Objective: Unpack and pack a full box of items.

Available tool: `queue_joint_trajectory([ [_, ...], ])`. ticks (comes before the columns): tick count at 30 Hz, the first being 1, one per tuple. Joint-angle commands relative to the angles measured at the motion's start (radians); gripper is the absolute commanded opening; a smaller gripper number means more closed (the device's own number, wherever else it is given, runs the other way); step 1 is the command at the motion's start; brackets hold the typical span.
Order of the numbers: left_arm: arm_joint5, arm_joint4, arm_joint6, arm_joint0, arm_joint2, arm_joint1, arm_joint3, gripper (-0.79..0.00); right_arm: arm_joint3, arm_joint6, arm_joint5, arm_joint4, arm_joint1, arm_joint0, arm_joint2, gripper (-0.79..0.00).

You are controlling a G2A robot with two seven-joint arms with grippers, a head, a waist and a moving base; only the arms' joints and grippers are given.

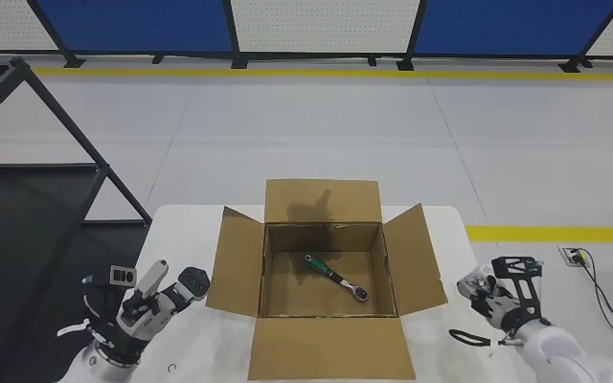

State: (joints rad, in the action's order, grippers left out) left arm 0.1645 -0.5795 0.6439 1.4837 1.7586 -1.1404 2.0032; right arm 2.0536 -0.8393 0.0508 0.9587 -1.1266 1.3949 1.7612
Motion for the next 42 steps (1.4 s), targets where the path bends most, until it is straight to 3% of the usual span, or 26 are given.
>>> queue_joint_trajectory([
  [1, 0.001, -0.002, 0.001, -0.002, -0.001, 0.000, -0.002, 0.000, 0.095, -0.014, 0.036, -0.004, 0.000, 0.007, 0.018, -0.785],
  [8, 0.019, -0.030, 0.001, 0.002, 0.007, 0.000, -0.016, 0.000, 0.296, -0.142, 0.146, 0.052, 0.004, -0.078, -0.026, -0.785],
  [16, 0.054, -0.076, -0.002, 0.025, 0.044, -0.001, -0.023, 0.000, 0.282, -0.276, 0.101, 0.045, 0.005, -0.344, -0.257, -0.785],
  [20, 0.069, -0.089, 0.007, 0.046, 0.064, -0.001, -0.029, 0.000, 0.165, -0.331, 0.091, 0.017, -0.007, -0.516, -0.422, -0.785],
  [28, 0.088, -0.126, 0.012, 0.081, 0.108, -0.002, -0.036, 0.000, -0.166, -0.304, 0.127, -0.067, -0.069, -0.800, -0.756, -0.785],
  [34, 0.092, -0.140, 0.024, 0.093, 0.129, -0.002, -0.044, 0.000, -0.409, -0.254, 0.106, -0.160, -0.126, -0.932, -0.925, -0.785],
  [42, 0.084, -0.147, 0.035, 0.096, 0.140, -0.001, -0.050, 0.000, -0.702, -0.174, 0.030, -0.259, -0.201, -1.017, -1.083, -0.785],
])
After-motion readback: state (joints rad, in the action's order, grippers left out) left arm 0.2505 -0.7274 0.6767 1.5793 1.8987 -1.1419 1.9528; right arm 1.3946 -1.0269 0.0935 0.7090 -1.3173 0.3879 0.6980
